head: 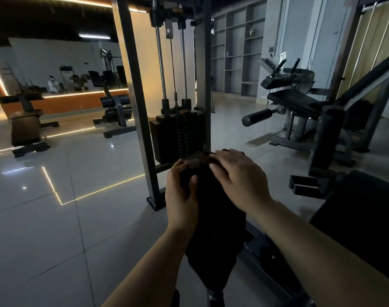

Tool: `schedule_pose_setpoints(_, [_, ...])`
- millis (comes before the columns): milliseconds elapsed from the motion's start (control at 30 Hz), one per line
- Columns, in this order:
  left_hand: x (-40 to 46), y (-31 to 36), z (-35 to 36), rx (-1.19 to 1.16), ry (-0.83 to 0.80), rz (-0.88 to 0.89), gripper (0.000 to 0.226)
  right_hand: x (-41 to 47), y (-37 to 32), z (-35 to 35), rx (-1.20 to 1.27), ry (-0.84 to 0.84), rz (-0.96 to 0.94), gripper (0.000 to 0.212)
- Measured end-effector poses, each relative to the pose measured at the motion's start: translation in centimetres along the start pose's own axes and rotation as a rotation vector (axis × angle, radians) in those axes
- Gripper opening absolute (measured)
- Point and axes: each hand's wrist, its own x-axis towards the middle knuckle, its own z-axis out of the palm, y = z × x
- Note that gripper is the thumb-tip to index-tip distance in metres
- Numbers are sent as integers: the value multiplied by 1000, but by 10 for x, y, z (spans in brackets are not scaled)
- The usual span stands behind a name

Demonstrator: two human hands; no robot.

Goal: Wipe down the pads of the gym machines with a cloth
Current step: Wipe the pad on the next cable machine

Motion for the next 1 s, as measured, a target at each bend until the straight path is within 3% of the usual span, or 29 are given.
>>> schedule_pose_setpoints(133, [10, 6, -5, 457, -67, 196, 36, -24, 1, 24, 24, 243, 79, 51])
schedule_pose_setpoints(200, [13, 10, -4, 550, -108, 276, 46, -38, -1, 35, 65, 315, 94, 49])
schedule_pose_setpoints(300, [13, 5, 2, 487, -104, 299, 45, -65, 3, 59, 70, 422, 118, 47])
schedule_pose_setpoints(533, [13, -6, 7, 458, -5, 374, 39, -154, 21, 113, 201, 286, 133, 52])
schedule_pose_setpoints(700, [13, -6, 7, 486, -5, 378, 40, -107, 16, 79, 317, 361, 152, 52])
schedule_pose_setpoints(833, [13, -8, 9, 482, 6, 390, 38, -45, 7, 47, 267, 470, 139, 44])
schedule_pose_setpoints(1000, [13, -10, 10, 501, 24, 404, 37, -65, 8, 66, 200, 495, 117, 54])
